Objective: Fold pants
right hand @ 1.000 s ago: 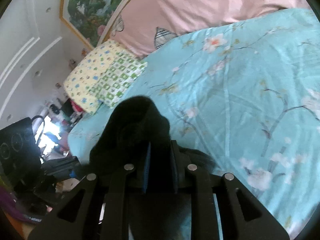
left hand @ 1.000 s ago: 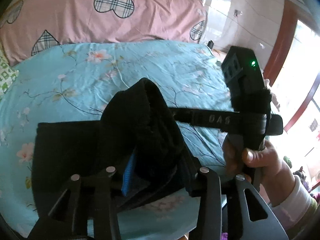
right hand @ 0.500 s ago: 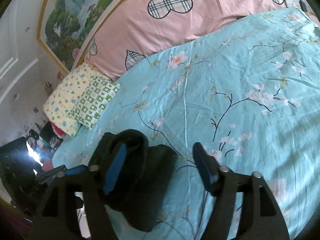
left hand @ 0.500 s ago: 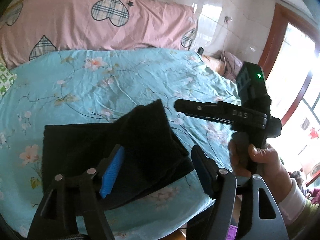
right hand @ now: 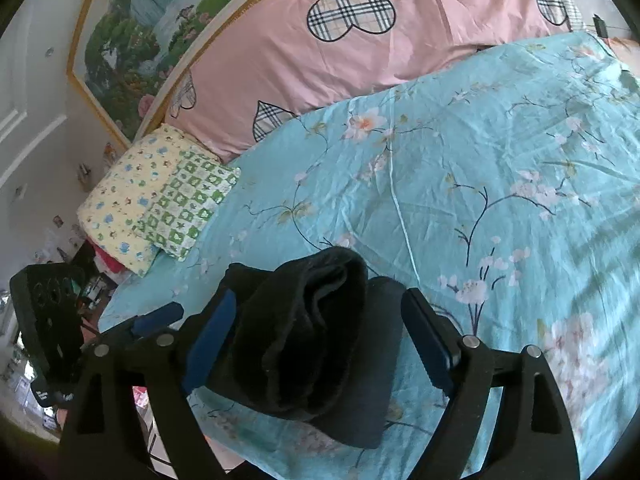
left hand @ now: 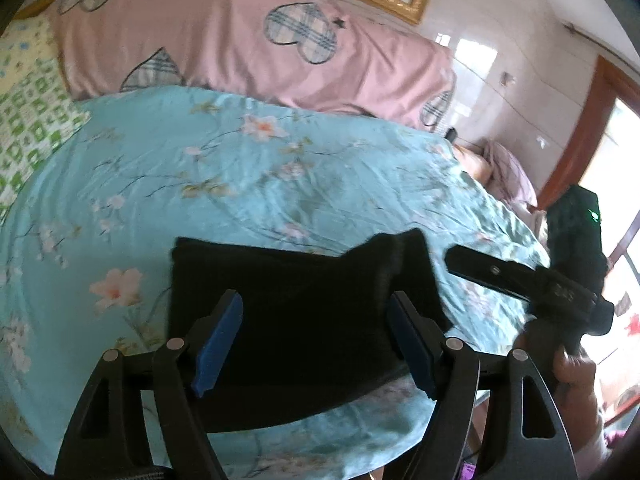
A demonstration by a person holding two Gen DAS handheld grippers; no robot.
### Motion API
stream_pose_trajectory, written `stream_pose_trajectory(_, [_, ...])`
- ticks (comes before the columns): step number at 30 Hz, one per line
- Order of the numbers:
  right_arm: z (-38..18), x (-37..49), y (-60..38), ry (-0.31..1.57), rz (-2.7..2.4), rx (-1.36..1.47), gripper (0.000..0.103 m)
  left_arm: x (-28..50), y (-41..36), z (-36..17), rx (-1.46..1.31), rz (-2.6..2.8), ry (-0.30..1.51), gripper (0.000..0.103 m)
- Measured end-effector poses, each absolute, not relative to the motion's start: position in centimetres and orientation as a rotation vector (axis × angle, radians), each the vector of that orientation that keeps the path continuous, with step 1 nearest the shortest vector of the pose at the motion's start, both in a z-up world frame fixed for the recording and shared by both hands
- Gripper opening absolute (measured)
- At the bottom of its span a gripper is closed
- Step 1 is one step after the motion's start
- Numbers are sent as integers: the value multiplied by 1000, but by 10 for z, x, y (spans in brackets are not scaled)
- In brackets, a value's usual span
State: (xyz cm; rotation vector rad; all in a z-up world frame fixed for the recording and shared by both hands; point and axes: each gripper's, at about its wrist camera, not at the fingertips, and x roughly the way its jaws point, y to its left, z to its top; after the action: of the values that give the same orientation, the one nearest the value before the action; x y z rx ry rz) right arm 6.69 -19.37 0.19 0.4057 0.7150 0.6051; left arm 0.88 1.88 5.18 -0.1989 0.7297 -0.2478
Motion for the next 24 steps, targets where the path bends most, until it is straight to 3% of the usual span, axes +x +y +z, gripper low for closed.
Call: stream_pose_trajectory(24, [-28, 58, -178, 826, 475, 419, 87, 42, 83, 2, -335, -159, 866, 79])
